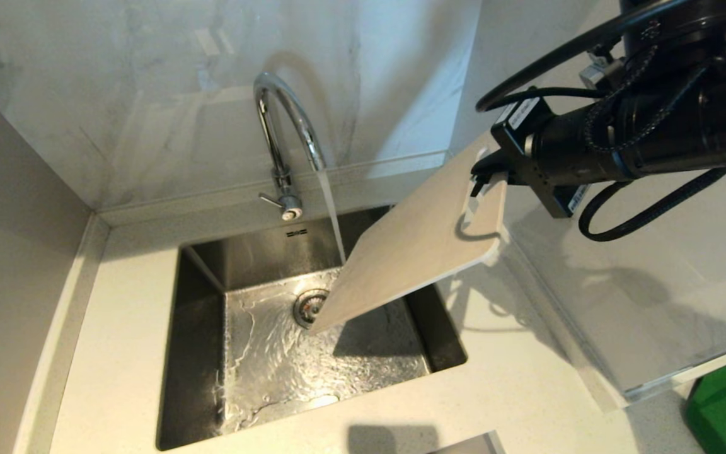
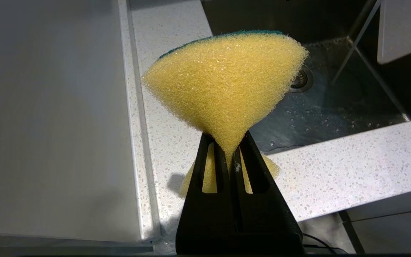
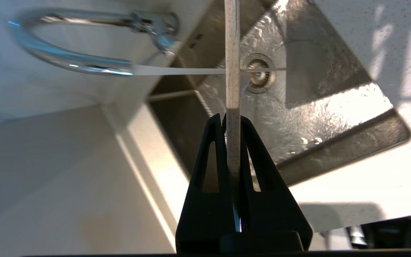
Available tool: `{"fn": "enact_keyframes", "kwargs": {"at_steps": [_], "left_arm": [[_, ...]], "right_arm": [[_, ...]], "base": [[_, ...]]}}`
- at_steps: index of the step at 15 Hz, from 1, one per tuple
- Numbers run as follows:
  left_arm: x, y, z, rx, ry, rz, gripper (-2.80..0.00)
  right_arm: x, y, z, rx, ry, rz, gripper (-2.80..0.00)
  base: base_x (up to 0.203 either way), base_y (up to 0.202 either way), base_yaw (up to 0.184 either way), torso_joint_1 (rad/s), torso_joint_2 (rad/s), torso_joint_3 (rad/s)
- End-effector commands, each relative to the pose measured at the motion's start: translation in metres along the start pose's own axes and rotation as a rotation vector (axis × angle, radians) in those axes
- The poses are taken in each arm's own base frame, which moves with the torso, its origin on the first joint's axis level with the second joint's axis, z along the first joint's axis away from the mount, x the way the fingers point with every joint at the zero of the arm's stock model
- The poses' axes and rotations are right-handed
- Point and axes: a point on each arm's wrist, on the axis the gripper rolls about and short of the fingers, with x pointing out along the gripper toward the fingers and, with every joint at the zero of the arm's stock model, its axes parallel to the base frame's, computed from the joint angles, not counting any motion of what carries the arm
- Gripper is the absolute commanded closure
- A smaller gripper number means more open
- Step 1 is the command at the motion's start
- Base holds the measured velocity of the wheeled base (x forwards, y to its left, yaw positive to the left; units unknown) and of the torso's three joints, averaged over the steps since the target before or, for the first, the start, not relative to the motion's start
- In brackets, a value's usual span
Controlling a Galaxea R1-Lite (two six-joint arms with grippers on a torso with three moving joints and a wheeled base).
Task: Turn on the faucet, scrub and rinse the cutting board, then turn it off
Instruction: Scrub the cutting board underwater
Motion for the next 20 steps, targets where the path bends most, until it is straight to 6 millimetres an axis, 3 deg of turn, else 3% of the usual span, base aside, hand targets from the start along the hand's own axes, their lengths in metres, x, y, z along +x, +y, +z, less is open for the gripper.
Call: {"fn": "enact_keyframes", "kwargs": {"at_steps": [1,15,20], "left_arm": [[0.000,0.000,-0.001,0.000,-0.002,0.001,0.00],[0.000,0.000,0.000,0.001,-0.002,0.001,0.00],[0.000,0.000,-0.001,0.000,-0.002,0.001,0.00]], "right_arm": [[0.034,-0.010,-0.007,-0.004,0.050,-0.059,0.00],[0.141,-0.011,-0.005,-0.001,0.007,0.012,0.00],[0.156,-0.009,-0.012,0.019,0.011,0.036,0.00]], "base": [[0.000,0.000,0.000,0.000,0.00,0.000],[0.000,0.000,0.000,0.000,0.00,0.000],[0.000,0.000,0.000,0.000,0.00,0.000]]}}
